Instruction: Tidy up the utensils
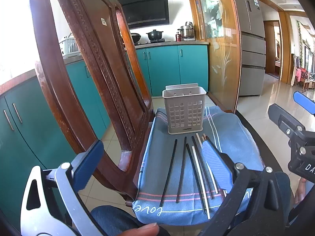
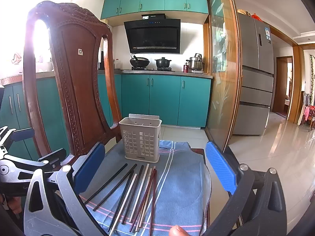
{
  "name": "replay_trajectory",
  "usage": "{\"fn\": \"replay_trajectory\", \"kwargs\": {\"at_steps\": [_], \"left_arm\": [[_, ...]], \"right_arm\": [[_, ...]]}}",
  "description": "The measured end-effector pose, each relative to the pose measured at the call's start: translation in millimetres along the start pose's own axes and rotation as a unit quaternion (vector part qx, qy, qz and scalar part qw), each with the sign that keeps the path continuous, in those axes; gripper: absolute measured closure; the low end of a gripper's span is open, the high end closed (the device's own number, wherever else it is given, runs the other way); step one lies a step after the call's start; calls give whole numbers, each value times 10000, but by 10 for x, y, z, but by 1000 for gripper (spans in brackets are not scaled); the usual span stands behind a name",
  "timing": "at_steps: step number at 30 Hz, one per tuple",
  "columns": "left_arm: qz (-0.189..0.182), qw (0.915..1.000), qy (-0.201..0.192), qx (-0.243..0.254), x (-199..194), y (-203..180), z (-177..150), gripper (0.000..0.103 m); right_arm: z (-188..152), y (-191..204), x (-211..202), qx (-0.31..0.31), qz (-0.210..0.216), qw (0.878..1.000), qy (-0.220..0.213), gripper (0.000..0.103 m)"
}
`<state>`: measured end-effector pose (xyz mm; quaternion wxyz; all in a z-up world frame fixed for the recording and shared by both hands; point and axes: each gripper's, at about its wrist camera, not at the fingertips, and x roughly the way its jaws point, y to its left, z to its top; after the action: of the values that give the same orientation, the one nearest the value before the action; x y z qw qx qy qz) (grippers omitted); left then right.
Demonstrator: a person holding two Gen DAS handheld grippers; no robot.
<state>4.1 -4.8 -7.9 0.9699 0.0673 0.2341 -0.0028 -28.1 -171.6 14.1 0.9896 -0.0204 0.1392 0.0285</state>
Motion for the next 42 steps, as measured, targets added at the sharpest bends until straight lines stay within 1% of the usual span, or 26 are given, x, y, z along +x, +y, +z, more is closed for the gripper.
{"fn": "replay_trajectory", "kwargs": {"at_steps": [7,25,30,34,36,38,39,41,42], "left_arm": [[24,9999,119,41,41,-12,-37,4],[21,9998,182,52,86,-25,-62,4],[-79,9993,346,71,174,-67,-114,4],[-330,9969,707,112,335,-145,-224,4],[-389,9951,887,193,428,-199,-299,4],[-398,9938,1012,235,504,-238,-368,4],[-435,9929,1080,259,541,-262,-413,4],[-455,9916,1174,300,598,-294,-471,4],[-435,9909,1234,324,646,-317,-515,5]], "right_arm": [[-12,4,8,-8,1,10000,13,3],[-26,-6,21,8,-8,10000,30,3],[-65,-49,76,49,-39,9999,136,3],[-143,-212,259,281,-158,9982,502,3],[-228,-310,401,406,-243,9955,817,3],[-368,-401,593,472,-228,9905,1274,3],[-444,-426,676,466,-155,9879,1472,4],[-547,-432,801,410,-146,9841,1722,11],[-621,-425,886,362,-193,9819,1851,11]]}}
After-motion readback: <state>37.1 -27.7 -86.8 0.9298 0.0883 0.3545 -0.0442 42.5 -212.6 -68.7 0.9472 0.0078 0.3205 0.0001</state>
